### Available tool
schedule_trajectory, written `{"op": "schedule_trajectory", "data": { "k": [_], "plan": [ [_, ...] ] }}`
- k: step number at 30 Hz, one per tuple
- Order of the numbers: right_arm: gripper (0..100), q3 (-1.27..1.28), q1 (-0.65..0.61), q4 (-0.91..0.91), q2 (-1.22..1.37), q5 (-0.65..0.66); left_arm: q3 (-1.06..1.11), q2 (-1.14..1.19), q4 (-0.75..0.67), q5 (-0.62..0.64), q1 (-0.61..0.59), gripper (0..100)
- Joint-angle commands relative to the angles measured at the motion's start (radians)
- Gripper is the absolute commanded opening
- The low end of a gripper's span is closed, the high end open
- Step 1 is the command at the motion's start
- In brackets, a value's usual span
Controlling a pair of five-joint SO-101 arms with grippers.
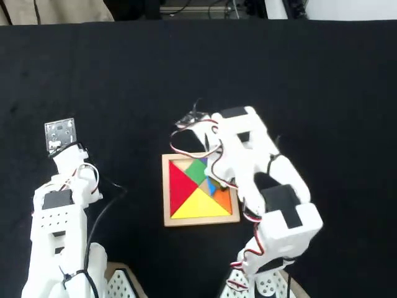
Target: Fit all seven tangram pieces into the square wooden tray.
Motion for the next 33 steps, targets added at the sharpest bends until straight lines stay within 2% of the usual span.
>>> {"op": "schedule_trajectory", "data": {
  "k": [1, 5, 9, 17, 23, 28, 33],
  "plan": [
    [1.0, -0.062, -0.083, 0.005, 0.004, 0.005, -0.007, -0.017, -0.011, 0.005, 0.008, 3],
    [1.0, -0.097, -0.157, 0.052, -0.012, -0.020, -0.007, -0.017, -0.011, 0.005, 0.008, 3],
    [1.0, -0.150, -0.178, 0.068, -0.010, -0.057, -0.007, -0.017, -0.011, 0.005, 0.008, 3],
    [1.0, -0.214, -0.158, 0.029, 0.039, -0.057, -0.007, -0.017, -0.011, 0.005, 0.008, 3],
    [1.0, -0.268, -0.123, 0.161, -0.010, -0.051, -0.007, -0.017, -0.011, 0.005, 0.008, 3],
    [1.0, -0.262, -0.071, 0.157, -0.001, -0.031, -0.007, -0.017, -0.009, 0.005, 0.008, 3],
    [1.0, -0.269, -0.080, 0.089, 0.091, -0.003, -0.007, -0.017, -0.009, 0.005, 0.008, 3]
  ]
}}
